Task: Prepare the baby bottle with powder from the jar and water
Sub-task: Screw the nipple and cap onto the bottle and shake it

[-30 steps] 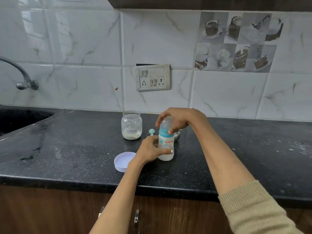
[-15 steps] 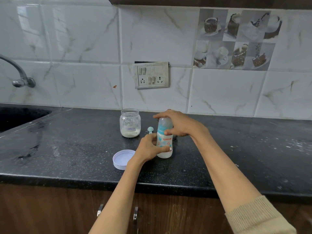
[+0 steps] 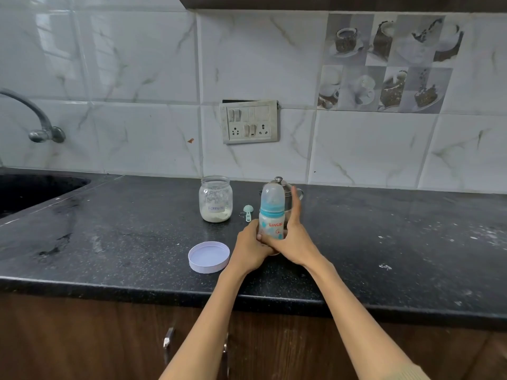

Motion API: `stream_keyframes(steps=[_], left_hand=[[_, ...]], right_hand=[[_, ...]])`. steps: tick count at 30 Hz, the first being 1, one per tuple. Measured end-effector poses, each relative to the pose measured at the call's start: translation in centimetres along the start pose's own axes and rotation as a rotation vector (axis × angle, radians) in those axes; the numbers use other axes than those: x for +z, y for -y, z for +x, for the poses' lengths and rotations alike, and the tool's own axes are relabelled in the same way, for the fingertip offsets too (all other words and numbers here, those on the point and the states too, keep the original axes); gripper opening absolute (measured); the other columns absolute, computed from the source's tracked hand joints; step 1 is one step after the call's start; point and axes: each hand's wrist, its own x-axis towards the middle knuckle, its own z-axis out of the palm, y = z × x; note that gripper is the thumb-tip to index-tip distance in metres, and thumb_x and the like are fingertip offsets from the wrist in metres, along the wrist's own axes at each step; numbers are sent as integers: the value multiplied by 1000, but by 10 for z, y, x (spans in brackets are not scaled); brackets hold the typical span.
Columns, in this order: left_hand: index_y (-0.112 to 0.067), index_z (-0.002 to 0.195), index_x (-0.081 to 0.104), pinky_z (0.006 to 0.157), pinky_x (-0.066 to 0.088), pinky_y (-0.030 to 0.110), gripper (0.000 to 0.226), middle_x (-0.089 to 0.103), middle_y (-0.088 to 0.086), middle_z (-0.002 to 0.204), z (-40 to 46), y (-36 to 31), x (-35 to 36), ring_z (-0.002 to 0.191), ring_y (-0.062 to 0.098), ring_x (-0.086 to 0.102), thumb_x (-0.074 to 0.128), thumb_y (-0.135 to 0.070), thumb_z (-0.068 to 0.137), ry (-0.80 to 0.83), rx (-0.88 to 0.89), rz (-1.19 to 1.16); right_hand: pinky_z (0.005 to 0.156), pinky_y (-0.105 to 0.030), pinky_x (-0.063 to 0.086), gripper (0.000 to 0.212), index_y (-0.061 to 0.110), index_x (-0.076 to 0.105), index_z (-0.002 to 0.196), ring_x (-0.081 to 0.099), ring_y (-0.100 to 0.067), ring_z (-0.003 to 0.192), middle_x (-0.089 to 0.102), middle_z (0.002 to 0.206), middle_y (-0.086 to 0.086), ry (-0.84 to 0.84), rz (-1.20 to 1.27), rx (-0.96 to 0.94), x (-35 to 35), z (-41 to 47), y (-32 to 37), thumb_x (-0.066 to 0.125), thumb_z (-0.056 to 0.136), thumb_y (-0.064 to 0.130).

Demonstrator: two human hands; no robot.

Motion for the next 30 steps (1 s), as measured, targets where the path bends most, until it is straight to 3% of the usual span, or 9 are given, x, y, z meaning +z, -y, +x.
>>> stream_keyframes(steps=[3,10,14,17,19,22,26,27,30], left_hand=[[-8,115,56,68,47,5,51,65,-3,102,-1,1,0,85,4,61,73,2,69,3,15,-5],[-11,114,56,71,47,4,49,66,-2,105,-3,3,1,90,1,62,75,-1,70,2,13,-32],[-12,124,51,74,44,2,61,62,-5,112,-6,2,1,96,3,58,79,-8,70,5,-2,-16],[-7,140,34,97,43,20,88,50,2,135,-7,2,1,120,13,51,82,-17,67,-6,-51,-51],[-6,145,24,106,37,28,95,39,7,147,-9,2,0,133,19,42,81,-16,69,-26,-104,-83],[-6,146,23,106,35,27,84,38,9,148,-9,0,-1,134,20,41,71,-7,76,-43,-138,-132],[-5,143,29,103,37,26,64,44,11,143,-7,0,-2,130,21,45,51,5,83,-84,-152,-199],[-5,142,30,102,38,25,62,45,11,142,-7,1,-3,129,21,46,47,7,84,-90,-155,-214],[-5,139,34,97,39,23,57,49,11,138,-4,4,-3,123,17,50,39,9,84,-107,-151,-204]], right_hand=[[107,-38,41,127,42,-33,137,54,-14,119,46,136,0,-24,-72,-66,0,0,2,77,76,21],[99,-40,49,106,63,-10,131,57,-17,118,48,140,-2,-61,-61,-127,4,-1,-2,72,80,20],[96,-35,50,101,59,-3,131,58,-14,113,48,133,6,-107,-57,-130,4,0,-2,74,79,19],[87,-23,51,101,47,0,134,59,5,95,45,122,12,-171,30,-155,-7,9,13,75,77,12],[81,-18,53,100,40,-1,135,60,6,91,46,127,3,-340,131,-205,-24,25,31,74,77,10],[86,-27,55,99,28,-4,140,61,-6,98,31,136,1,-476,163,-290,-43,34,49,73,79,11],[96,-33,48,104,34,-8,139,58,-10,102,46,126,1,-148,-48,-165,-31,9,38,73,78,11],[96,-33,48,103,35,-7,138,58,-9,101,46,125,2,-144,-42,-169,-32,9,36,73,78,9],[91,-29,52,102,33,-8,138,61,-7,97,39,128,2,-367,129,-225,-47,21,40,71,79,7]])
